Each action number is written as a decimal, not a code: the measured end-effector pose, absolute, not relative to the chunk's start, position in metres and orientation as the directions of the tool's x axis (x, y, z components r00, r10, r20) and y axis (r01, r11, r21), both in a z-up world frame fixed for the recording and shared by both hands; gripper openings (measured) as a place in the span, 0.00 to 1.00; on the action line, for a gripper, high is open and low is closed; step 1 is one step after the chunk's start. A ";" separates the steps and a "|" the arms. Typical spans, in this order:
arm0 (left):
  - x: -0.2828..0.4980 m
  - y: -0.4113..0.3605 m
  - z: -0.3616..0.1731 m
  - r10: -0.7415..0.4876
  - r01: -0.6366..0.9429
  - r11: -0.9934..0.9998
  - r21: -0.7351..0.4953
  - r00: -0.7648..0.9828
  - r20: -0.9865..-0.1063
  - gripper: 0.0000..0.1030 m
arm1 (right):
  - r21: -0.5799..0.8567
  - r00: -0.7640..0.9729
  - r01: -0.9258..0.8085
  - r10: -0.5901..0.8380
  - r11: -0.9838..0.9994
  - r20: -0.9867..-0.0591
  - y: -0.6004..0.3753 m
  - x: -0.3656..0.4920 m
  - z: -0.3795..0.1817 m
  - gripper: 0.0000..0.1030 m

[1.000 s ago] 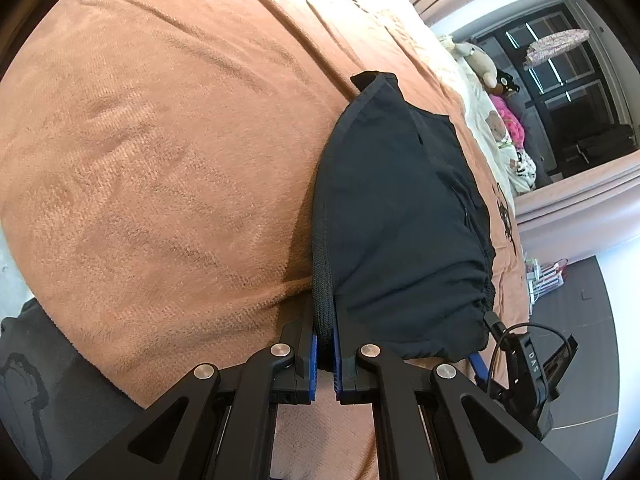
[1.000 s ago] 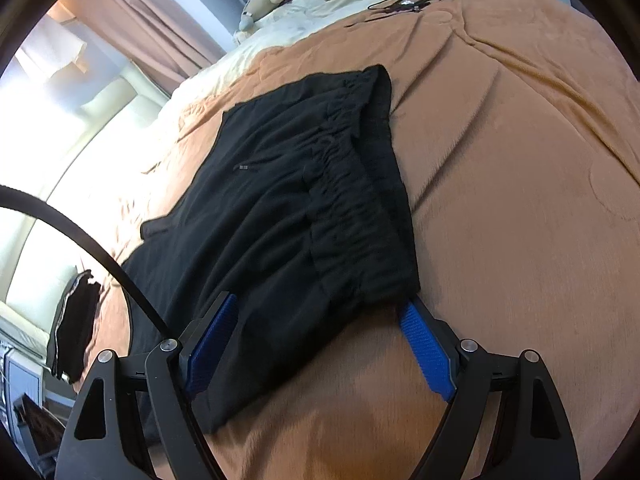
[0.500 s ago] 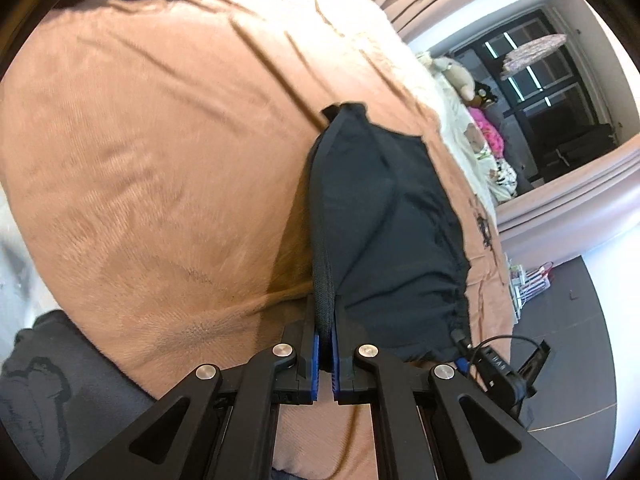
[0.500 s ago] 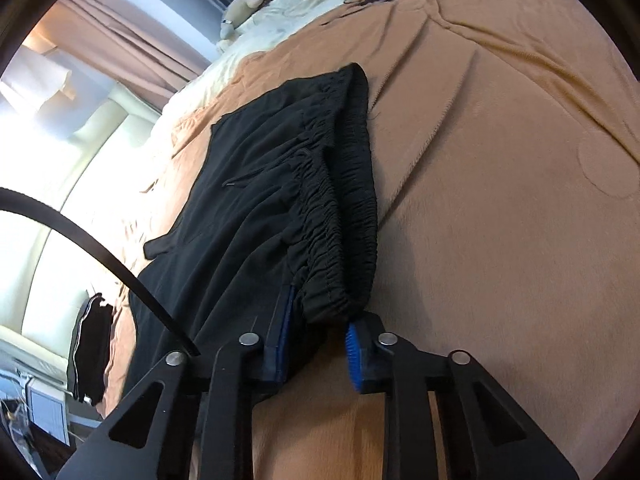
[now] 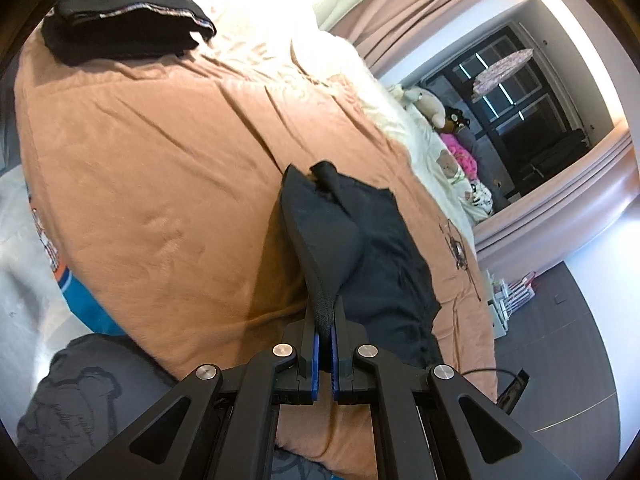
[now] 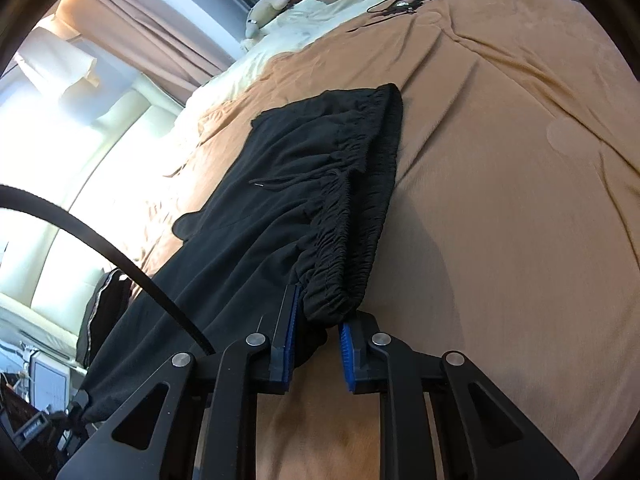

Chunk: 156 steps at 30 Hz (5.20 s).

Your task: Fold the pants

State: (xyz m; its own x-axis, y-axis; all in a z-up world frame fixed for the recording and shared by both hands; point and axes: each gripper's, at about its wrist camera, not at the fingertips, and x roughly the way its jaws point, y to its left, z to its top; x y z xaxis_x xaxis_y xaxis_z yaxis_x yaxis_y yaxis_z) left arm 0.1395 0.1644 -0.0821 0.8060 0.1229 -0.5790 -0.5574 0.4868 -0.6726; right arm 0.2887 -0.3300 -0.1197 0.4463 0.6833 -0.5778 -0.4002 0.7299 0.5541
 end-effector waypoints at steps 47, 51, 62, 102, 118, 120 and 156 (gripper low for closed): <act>0.372 0.220 0.001 -0.024 -0.346 0.734 -0.585 0.847 -0.531 0.04 | 0.659 0.436 -0.380 0.754 0.649 -0.491 -0.337 0.359 -0.108 0.28; 0.411 0.223 -0.007 -0.068 -0.308 0.767 -0.563 0.833 -0.548 0.04 | 0.657 0.437 -0.381 0.752 0.651 -0.493 -0.335 0.380 -0.110 0.29; 0.502 0.235 -0.042 -0.126 -0.253 0.831 -0.495 0.781 -0.611 0.04 | 0.641 0.516 -0.348 0.711 0.684 -0.478 -0.344 0.408 -0.118 0.77; 0.585 0.259 -0.105 -0.068 -0.286 0.904 -0.317 0.638 -0.767 0.80 | 0.348 0.612 -0.356 0.498 0.867 -0.614 -0.277 0.430 -0.114 0.12; 0.469 0.295 -0.088 -0.002 -0.300 0.925 -0.232 0.607 -0.795 0.80 | 0.476 0.542 -0.371 0.602 0.797 -0.586 -0.315 0.391 -0.097 0.52; 0.458 0.297 -0.089 -0.010 -0.302 0.922 -0.241 0.603 -0.797 0.80 | 0.493 0.532 -0.371 0.615 0.787 -0.582 -0.321 0.384 -0.097 0.52; 0.419 0.315 -0.178 -0.073 -0.283 0.929 -0.237 0.489 -0.869 0.77 | 0.713 0.381 -0.289 0.760 0.639 -0.526 -0.332 0.422 -0.140 0.67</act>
State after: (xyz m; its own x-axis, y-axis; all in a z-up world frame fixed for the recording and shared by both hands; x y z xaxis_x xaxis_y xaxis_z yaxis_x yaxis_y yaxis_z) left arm 0.4193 0.3153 -0.1778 0.4888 -0.0729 -0.8693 -0.2828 0.9294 -0.2370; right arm 0.4219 -0.3319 -0.1404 0.3814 0.7600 -0.5262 -0.2888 0.6387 0.7132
